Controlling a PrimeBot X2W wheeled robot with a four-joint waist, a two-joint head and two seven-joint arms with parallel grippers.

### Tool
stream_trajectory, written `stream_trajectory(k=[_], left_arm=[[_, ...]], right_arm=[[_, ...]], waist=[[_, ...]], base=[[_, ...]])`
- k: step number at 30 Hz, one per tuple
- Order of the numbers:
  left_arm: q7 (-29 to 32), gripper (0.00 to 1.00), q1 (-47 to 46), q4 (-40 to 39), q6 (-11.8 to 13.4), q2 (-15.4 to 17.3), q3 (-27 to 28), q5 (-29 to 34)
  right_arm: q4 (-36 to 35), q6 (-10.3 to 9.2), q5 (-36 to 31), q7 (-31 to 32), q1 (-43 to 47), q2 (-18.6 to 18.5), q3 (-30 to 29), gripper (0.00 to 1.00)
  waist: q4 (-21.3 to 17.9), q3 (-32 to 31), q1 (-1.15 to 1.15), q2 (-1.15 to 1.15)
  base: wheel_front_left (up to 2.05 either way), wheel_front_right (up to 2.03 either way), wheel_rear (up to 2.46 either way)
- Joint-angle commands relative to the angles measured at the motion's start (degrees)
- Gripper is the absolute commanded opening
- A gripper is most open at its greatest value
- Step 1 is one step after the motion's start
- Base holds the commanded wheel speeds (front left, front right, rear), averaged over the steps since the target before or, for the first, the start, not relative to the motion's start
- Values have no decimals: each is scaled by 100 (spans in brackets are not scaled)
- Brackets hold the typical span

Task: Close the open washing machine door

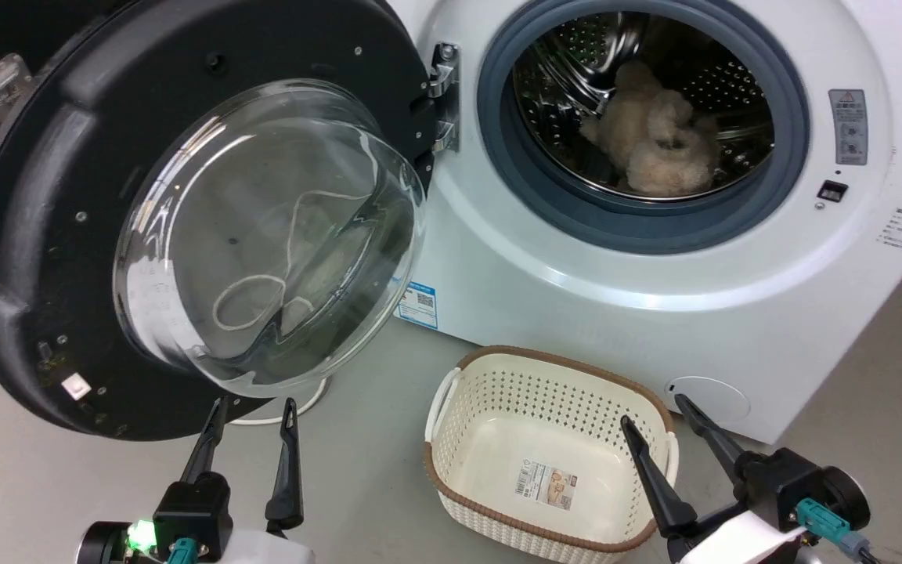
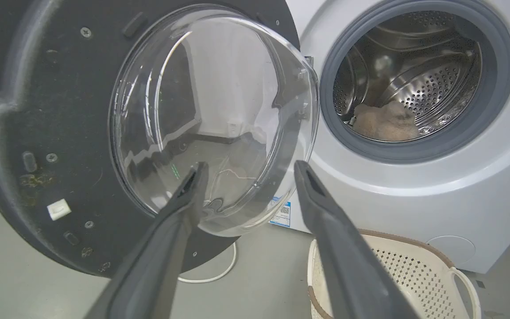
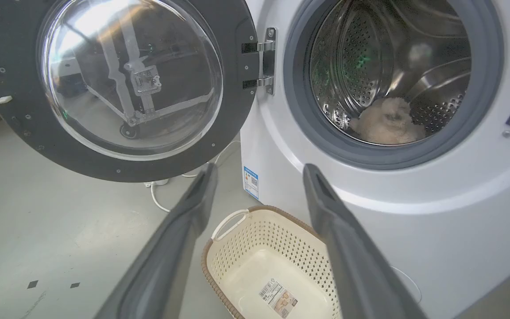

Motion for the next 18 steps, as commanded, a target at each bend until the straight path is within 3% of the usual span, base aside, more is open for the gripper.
stream_trajectory(k=[1, 13, 15, 18], left_arm=[[-57, 100, 93, -31, 33, 15, -12, -41], [-201, 100, 135, -46, 61, 17, -46, -92], [-225, 0, 145, -19, 21, 18, -73, -115], [-249, 0, 150, 5, -16, 23, -94, -126]], right_arm=[[36, 3, 36, -53, -78, -47, 42, 100], [170, 3, 154, -197, -86, -108, 215, 100], [183, 3, 173, -221, -73, -114, 227, 100], [196, 3, 189, -245, -53, -117, 234, 100]], waist=[[38, -3, 0, 0], [312, -24, 0, 0], [357, -26, 0, 0], [405, -27, 0, 0]], base=[[0, 0, 0], [0, 0, 0], [0, 0, 0], [0, 0, 0]])
